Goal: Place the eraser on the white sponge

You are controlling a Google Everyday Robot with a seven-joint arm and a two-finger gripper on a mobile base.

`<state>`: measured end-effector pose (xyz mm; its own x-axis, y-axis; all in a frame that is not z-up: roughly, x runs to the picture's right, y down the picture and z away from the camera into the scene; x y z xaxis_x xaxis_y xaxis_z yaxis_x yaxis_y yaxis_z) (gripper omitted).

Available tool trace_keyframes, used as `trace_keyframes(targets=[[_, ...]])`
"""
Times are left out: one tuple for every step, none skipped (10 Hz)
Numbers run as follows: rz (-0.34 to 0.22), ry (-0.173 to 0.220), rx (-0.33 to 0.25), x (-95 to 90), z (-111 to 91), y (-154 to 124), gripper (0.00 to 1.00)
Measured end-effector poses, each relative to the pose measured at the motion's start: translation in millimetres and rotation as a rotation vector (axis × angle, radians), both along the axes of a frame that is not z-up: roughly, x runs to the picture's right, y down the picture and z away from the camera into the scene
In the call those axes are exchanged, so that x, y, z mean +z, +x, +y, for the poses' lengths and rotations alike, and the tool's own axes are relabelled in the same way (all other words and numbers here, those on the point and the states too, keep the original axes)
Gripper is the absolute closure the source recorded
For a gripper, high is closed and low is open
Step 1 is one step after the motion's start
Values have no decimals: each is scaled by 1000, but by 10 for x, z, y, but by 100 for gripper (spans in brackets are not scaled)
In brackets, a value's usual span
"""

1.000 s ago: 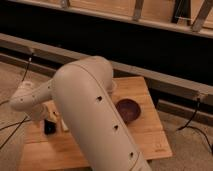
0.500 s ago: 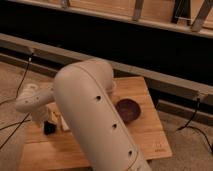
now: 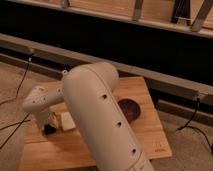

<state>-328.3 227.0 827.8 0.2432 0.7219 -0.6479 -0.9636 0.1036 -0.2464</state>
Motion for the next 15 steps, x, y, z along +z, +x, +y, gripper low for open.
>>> trace_keyframes(targets=[[-2, -7, -8, 8, -13, 40, 58], [-3, -10, -11, 14, -29, 64, 66], [-11, -7, -17, 0, -75, 52, 78], [-22, -2, -29, -40, -120, 7, 90], [-26, 2, -35, -59, -146, -6, 95], [-33, 8, -45, -94, -188, -33, 100], [-38, 11, -50, -113, -209, -50, 100], [-44, 23, -60, -170, -279, -80, 100], [-42, 30, -66, -199, -321, -76, 100], [-32, 39, -74, -243, -396, -28, 100], [-15, 46, -82, -308, -485, 56, 100], [-1, 50, -86, -352, -544, 127, 100], [16, 51, -88, -416, -611, 230, 100], [31, 49, -87, -471, -660, 327, 100], [47, 48, -86, -523, -713, 445, 100]])
